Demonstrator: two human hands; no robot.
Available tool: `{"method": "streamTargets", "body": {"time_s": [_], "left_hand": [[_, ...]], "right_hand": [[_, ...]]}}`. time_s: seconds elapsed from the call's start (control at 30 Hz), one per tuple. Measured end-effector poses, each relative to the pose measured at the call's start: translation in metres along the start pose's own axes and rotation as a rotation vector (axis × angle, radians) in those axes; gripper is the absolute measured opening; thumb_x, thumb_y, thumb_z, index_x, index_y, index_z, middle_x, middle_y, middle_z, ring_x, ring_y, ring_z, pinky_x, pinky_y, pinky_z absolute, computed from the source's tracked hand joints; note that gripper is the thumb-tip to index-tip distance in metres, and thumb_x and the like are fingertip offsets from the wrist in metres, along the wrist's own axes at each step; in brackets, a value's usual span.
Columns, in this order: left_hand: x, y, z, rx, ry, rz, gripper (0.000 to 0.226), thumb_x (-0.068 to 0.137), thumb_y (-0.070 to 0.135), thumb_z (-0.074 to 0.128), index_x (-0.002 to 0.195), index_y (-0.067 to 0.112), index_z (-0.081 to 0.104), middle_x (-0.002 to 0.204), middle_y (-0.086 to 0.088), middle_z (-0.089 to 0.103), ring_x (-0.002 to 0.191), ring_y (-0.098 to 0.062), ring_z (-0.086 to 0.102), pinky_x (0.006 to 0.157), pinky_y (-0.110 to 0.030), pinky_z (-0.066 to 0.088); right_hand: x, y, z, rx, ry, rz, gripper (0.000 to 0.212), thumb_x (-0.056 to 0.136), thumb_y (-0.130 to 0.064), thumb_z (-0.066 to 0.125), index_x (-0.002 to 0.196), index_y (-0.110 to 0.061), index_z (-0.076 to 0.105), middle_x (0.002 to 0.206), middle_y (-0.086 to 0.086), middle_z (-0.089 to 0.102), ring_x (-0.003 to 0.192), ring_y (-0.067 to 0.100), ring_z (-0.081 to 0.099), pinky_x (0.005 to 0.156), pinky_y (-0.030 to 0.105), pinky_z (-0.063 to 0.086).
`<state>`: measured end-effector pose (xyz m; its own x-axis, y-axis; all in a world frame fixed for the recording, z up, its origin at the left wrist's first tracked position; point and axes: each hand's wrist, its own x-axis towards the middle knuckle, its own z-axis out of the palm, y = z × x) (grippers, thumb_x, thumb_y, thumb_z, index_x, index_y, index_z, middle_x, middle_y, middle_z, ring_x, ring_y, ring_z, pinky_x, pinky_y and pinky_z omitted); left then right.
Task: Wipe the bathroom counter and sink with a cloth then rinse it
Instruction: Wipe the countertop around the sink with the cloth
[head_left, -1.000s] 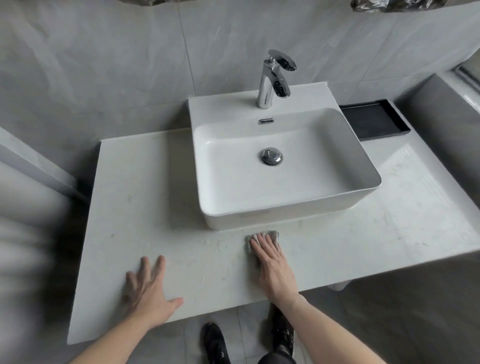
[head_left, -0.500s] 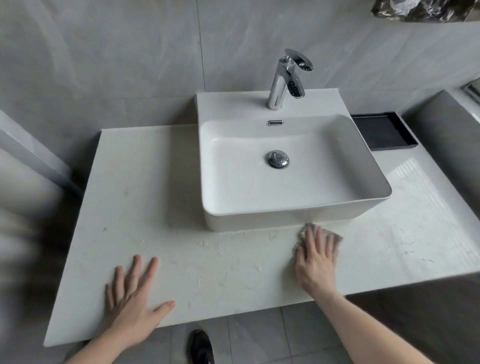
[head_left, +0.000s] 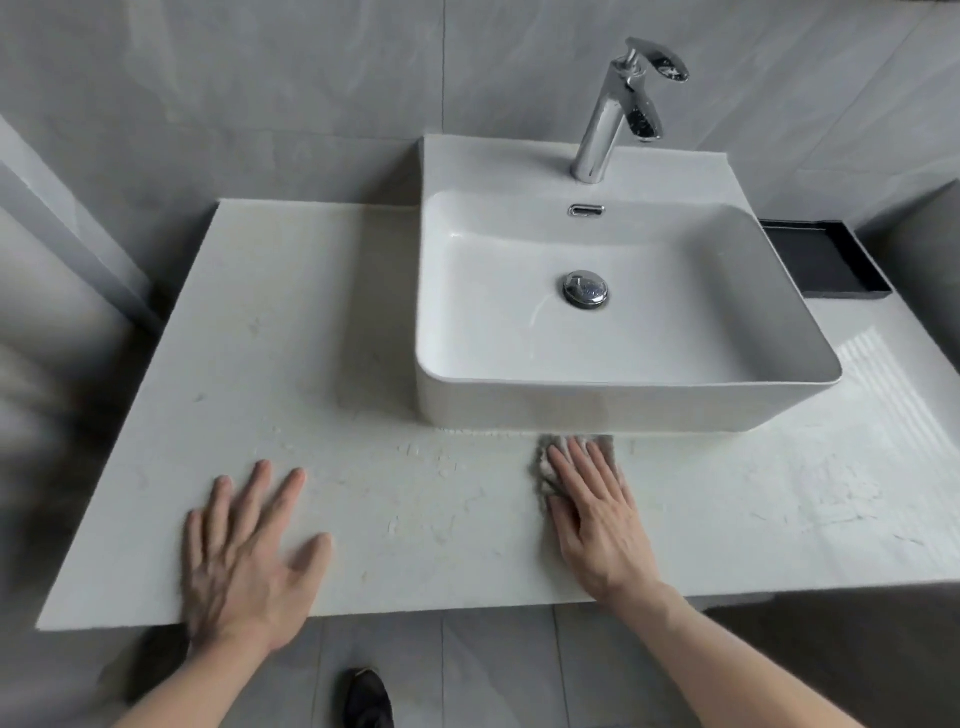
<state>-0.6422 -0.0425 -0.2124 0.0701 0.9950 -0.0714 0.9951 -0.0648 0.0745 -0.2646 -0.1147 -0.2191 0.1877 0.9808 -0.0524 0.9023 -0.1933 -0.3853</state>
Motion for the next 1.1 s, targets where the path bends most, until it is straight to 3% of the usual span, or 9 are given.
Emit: {"method": "streamTargets", "body": {"time_s": [0.07, 0.17, 0.47, 0.53, 0.6, 0.73, 0.9, 1.03, 1.1], "left_hand": [[-0.001, 0.000, 0.000, 0.003, 0.003, 0.009, 0.079, 0.082, 0.068, 0.034, 0.156, 0.043, 0.026, 0.168, 0.013, 0.010, 0.156, -0.023, 0.003, 0.125, -0.049, 0.009], [-0.001, -0.001, 0.002, 0.003, 0.000, 0.011, 0.078, 0.083, 0.068, 0.034, 0.156, 0.043, 0.025, 0.168, 0.013, 0.008, 0.156, -0.023, 0.002, 0.125, -0.050, 0.008], [-0.002, 0.000, 0.005, 0.018, 0.039, 0.018, 0.076, 0.085, 0.068, 0.031, 0.157, 0.044, 0.021, 0.168, 0.013, 0.007, 0.156, -0.023, 0.001, 0.125, -0.049, 0.007], [-0.002, 0.001, 0.005, 0.016, 0.046, 0.018, 0.077, 0.084, 0.068, 0.030, 0.157, 0.045, 0.021, 0.168, 0.013, 0.008, 0.156, -0.024, 0.003, 0.125, -0.049, 0.008], [-0.002, 0.001, 0.007, 0.018, 0.050, 0.014, 0.077, 0.083, 0.068, 0.030, 0.156, 0.045, 0.023, 0.168, 0.013, 0.010, 0.155, -0.025, 0.005, 0.124, -0.049, 0.008], [-0.001, 0.000, 0.009, 0.022, 0.052, 0.010, 0.076, 0.083, 0.069, 0.032, 0.156, 0.048, 0.021, 0.168, 0.015, 0.009, 0.155, -0.023, 0.004, 0.125, -0.048, 0.007], [-0.001, 0.000, 0.010, 0.026, 0.046, 0.016, 0.075, 0.085, 0.070, 0.028, 0.156, 0.048, 0.020, 0.168, 0.015, 0.008, 0.155, -0.023, 0.003, 0.125, -0.047, 0.006], [-0.002, -0.001, 0.009, 0.022, 0.053, 0.022, 0.075, 0.085, 0.070, 0.027, 0.156, 0.046, 0.021, 0.168, 0.013, 0.010, 0.155, -0.025, 0.004, 0.124, -0.048, 0.007], [-0.002, -0.001, 0.009, 0.024, 0.052, 0.027, 0.075, 0.085, 0.070, 0.026, 0.156, 0.046, 0.020, 0.168, 0.013, 0.010, 0.155, -0.025, 0.004, 0.124, -0.048, 0.008]], "right_hand": [[-0.002, 0.027, -0.016, -0.092, -0.009, 0.127, 0.066, 0.100, -0.065, 0.032, 0.160, -0.045, 0.015, 0.167, -0.026, 0.002, 0.158, 0.010, -0.004, 0.128, 0.051, 0.004], [-0.003, 0.045, -0.028, -0.205, -0.066, 0.138, 0.074, 0.095, -0.075, 0.025, 0.160, -0.045, 0.009, 0.168, -0.023, 0.002, 0.158, 0.017, -0.009, 0.127, 0.053, -0.004], [0.016, -0.056, 0.020, -0.035, 0.077, 0.386, 0.078, 0.098, -0.053, 0.019, 0.164, -0.015, 0.003, 0.172, 0.007, -0.006, 0.157, 0.027, -0.013, 0.127, 0.049, -0.005], [0.013, -0.079, 0.029, -0.009, 0.059, 0.295, 0.076, 0.097, -0.050, 0.018, 0.164, -0.016, 0.005, 0.172, 0.007, -0.007, 0.157, 0.028, -0.016, 0.127, 0.048, -0.007], [0.006, -0.109, 0.042, 0.022, 0.027, 0.087, 0.071, 0.099, -0.047, 0.022, 0.164, -0.019, 0.012, 0.172, 0.004, -0.003, 0.157, 0.026, -0.016, 0.128, 0.048, -0.004], [0.000, -0.151, 0.061, 0.084, -0.025, -0.172, 0.061, 0.101, -0.033, 0.034, 0.161, -0.020, 0.027, 0.171, 0.000, 0.014, 0.159, 0.021, 0.000, 0.128, 0.046, 0.002], [-0.002, -0.097, 0.040, 0.134, -0.043, -0.245, 0.065, 0.091, -0.011, 0.042, 0.156, -0.017, 0.040, 0.165, 0.001, 0.032, 0.157, 0.020, 0.017, 0.128, 0.042, 0.017], [-0.025, -0.005, -0.007, 0.193, 0.197, -0.039, 0.057, 0.099, 0.002, 0.045, 0.152, -0.019, 0.047, 0.161, 0.002, 0.040, 0.154, 0.018, 0.027, 0.125, 0.038, 0.027], [-0.030, 0.044, -0.037, 0.195, 0.290, 0.053, 0.051, 0.104, -0.001, 0.043, 0.152, -0.021, 0.048, 0.158, 0.001, 0.045, 0.150, 0.022, 0.037, 0.122, 0.041, 0.033]]}}
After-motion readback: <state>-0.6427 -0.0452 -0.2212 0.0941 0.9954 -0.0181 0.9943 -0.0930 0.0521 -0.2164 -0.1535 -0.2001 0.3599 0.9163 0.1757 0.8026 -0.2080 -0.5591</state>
